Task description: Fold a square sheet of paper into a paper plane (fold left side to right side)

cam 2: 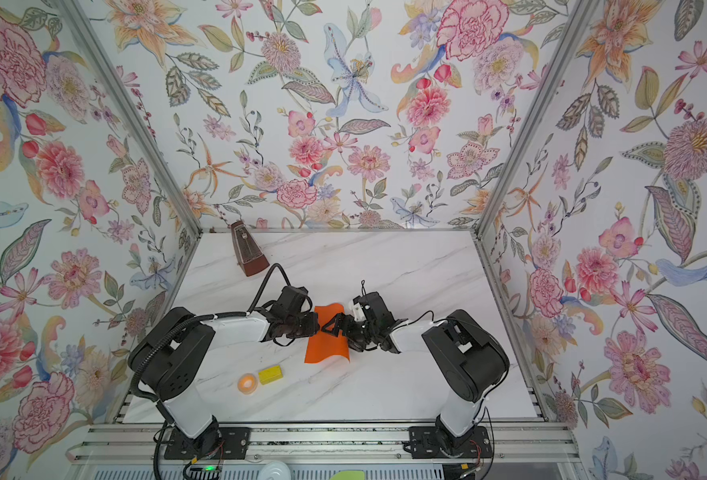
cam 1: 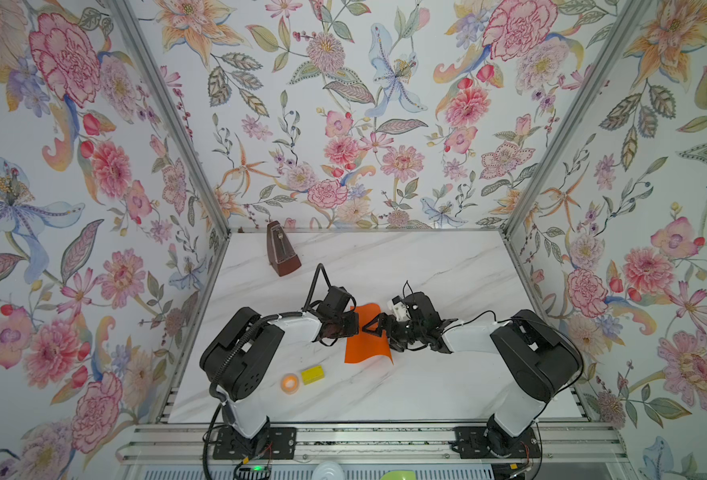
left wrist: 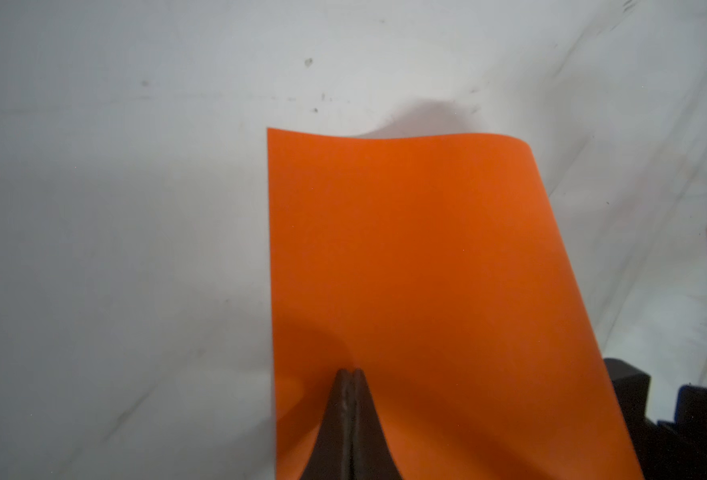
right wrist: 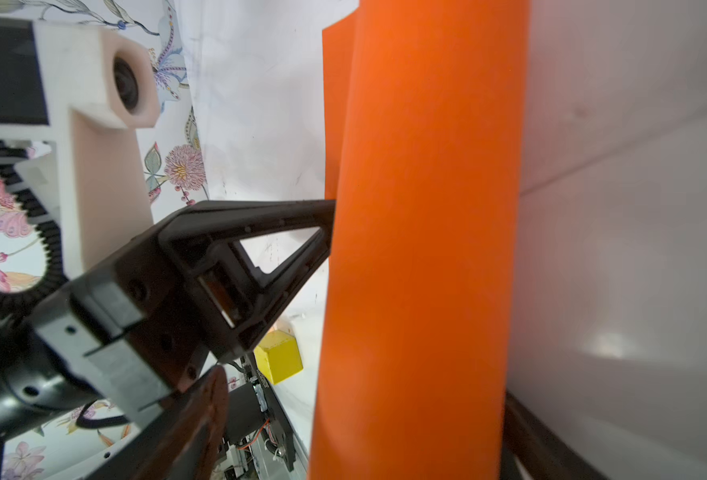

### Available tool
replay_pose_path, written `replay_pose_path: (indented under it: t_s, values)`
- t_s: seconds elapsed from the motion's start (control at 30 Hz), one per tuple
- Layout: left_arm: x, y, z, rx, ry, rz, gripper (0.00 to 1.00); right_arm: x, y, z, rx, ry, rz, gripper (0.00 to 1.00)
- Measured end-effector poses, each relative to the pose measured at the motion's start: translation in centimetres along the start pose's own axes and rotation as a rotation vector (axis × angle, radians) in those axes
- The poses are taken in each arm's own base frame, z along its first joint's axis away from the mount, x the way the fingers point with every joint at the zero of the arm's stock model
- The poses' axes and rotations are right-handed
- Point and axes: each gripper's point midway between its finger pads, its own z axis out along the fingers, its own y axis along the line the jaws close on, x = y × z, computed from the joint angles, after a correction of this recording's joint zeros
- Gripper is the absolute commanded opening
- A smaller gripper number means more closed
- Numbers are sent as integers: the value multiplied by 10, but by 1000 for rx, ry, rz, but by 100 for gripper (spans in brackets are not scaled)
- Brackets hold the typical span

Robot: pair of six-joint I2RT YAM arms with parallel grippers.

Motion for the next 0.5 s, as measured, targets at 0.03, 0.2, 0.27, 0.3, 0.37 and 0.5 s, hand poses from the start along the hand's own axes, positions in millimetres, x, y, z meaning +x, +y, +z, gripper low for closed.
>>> replay_pose_path:
  t_s: [0.03,0.2,0.27,0.3,0.37,0.5]
  values:
    - [0,0,0,1,-2,-4,0,6,0,-2,-12,6,9,91]
    - [-2,1,0,3,-10,-9,0,18,-5,-11,-41,2,44,91]
    - [-2,1,0,4,-10,-8,0,15,-9,-15,-47,-6,63,90]
    - [-2,1,0,3,-10,-8,0,12,-11,-19,-50,-14,72,90]
    - [-3,2,0,3,-11,-8,0,3,-16,-26,-48,-40,91,89]
    - [-3,2,0,3,-10,-9,0,-20,-30,-42,-37,-102,132,84]
